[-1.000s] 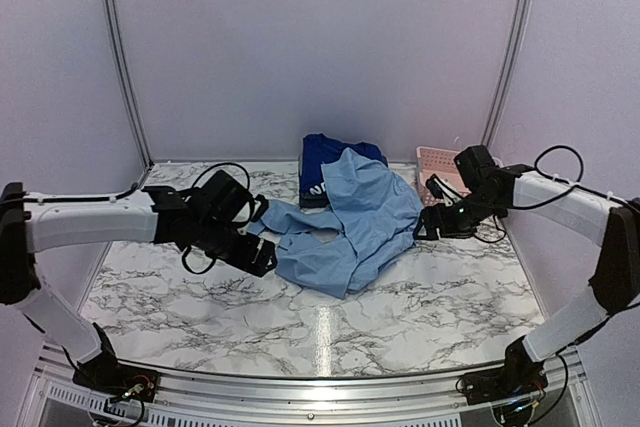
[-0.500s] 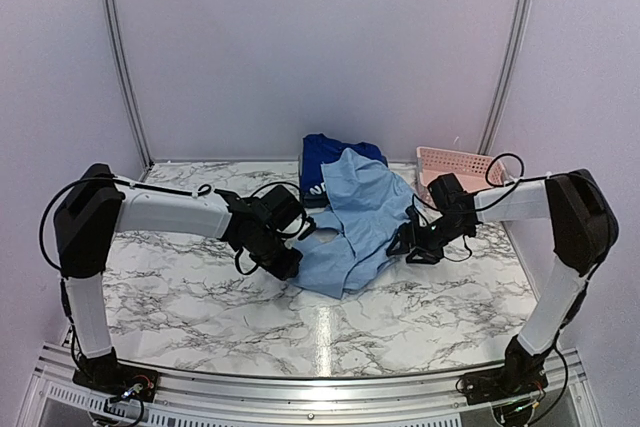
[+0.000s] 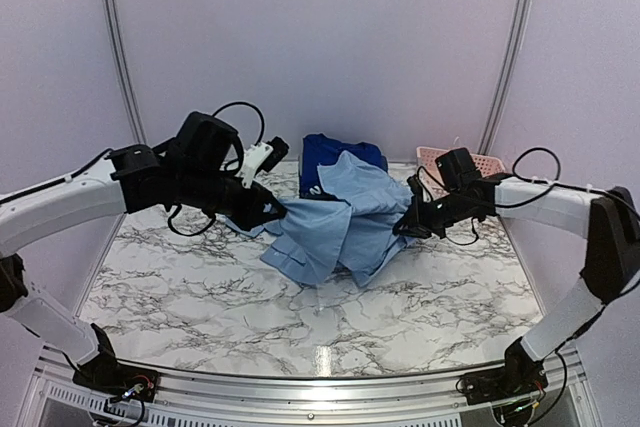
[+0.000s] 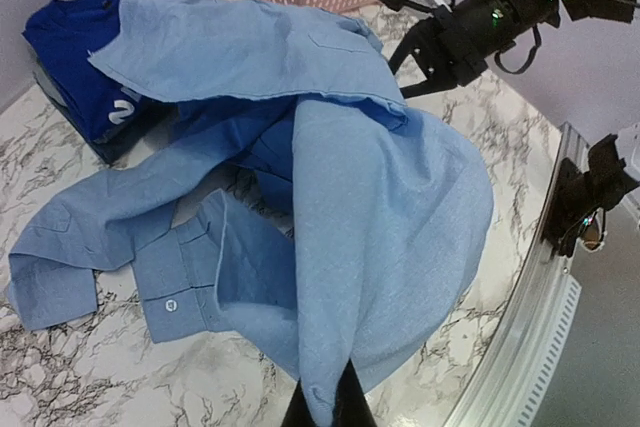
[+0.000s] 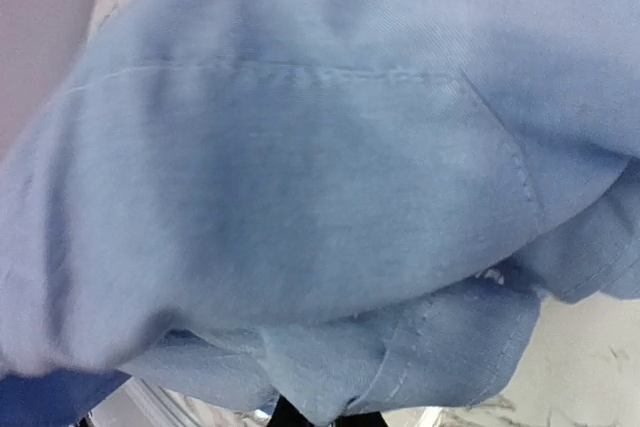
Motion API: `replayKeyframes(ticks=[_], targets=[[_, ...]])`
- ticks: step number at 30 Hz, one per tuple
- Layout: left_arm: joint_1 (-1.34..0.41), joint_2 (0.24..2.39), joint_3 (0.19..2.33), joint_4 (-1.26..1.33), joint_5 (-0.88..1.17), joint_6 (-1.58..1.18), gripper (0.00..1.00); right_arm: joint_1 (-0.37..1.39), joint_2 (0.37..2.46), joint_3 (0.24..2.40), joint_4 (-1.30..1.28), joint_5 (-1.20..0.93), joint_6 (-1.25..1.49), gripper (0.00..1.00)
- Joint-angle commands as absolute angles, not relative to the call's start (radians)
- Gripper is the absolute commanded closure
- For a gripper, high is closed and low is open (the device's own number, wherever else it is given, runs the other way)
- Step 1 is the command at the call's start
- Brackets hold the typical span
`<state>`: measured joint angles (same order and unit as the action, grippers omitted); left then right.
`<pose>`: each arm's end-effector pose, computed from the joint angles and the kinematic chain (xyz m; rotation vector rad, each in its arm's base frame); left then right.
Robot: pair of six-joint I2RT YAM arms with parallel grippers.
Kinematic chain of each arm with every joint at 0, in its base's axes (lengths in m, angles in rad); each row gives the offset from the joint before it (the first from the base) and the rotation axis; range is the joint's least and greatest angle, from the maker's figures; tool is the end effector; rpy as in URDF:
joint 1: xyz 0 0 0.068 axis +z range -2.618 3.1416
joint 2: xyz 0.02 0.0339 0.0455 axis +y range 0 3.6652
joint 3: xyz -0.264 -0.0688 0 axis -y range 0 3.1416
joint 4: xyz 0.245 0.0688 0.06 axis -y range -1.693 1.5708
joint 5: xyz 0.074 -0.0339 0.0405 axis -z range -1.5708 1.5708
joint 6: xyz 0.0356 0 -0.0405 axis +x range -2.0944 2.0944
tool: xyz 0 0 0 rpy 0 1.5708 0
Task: Fold and stack the mixed laundry pile
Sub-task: Pick up the crumpled shirt from the center of the board, then flatten out the crumpled shirt at the center of the board.
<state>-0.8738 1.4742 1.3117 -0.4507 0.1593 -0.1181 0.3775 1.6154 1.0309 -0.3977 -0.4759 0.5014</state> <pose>0.2109 -0.2607 0.3330 0.9247 2.0748 -0.7200 0.2988 0.1360 0.2042 -0.0305 2.6654 0.9263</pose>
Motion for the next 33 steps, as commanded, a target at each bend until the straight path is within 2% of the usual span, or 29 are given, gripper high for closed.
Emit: replayKeyframes(ticks=[1, 7, 10, 13, 14, 16, 17, 20, 23, 27, 33], targets=[[-0.857, 1.337, 1.348, -0.535, 0.121, -0.247, 1.00, 0.369, 1.378, 1.095, -0.636, -0.340, 0.386, 1.00], [-0.850, 1.231, 1.393, -0.548, 0.130, -0.404, 1.00, 0.315, 1.204, 1.220, -0.961, -0.251, 0.235, 1.00], [-0.849, 1.231, 1.403, -0.543, 0.152, -0.421, 1.00, 0.314, 1.219, 1.306, -1.017, -0.239, 0.159, 1.00], [-0.807, 1.272, 1.349, -0.541, 0.152, -0.435, 1.00, 0.322, 1.319, 1.335, -0.969, -0.322, 0.102, 1.00], [-0.759, 1.299, 1.328, -0.544, 0.162, -0.462, 1.00, 0.332, 1.380, 1.350, -0.949, -0.334, 0.091, 0.94], [-0.691, 1.360, 1.275, -0.530, 0.212, -0.509, 1.00, 0.339, 1.449, 1.383, -0.927, -0.317, 0.097, 0.61], [-0.648, 1.401, 1.255, -0.523, 0.217, -0.526, 1.00, 0.342, 1.480, 1.407, -0.930, -0.317, 0.107, 0.51], [-0.603, 1.518, 1.235, -0.513, 0.236, -0.537, 1.00, 0.361, 1.444, 1.392, -0.920, -0.324, 0.150, 0.33], [-0.584, 1.629, 1.213, -0.502, 0.246, -0.540, 1.00, 0.393, 1.337, 1.247, -0.866, -0.403, 0.203, 0.35], [-0.566, 1.711, 1.188, -0.468, 0.245, -0.579, 1.00, 0.544, 1.247, 1.041, -0.714, -0.455, 0.339, 0.44], [-0.509, 1.757, 1.186, -0.444, 0.288, -0.623, 1.00, 0.832, 1.335, 1.069, -0.620, -0.255, 0.372, 0.46]])
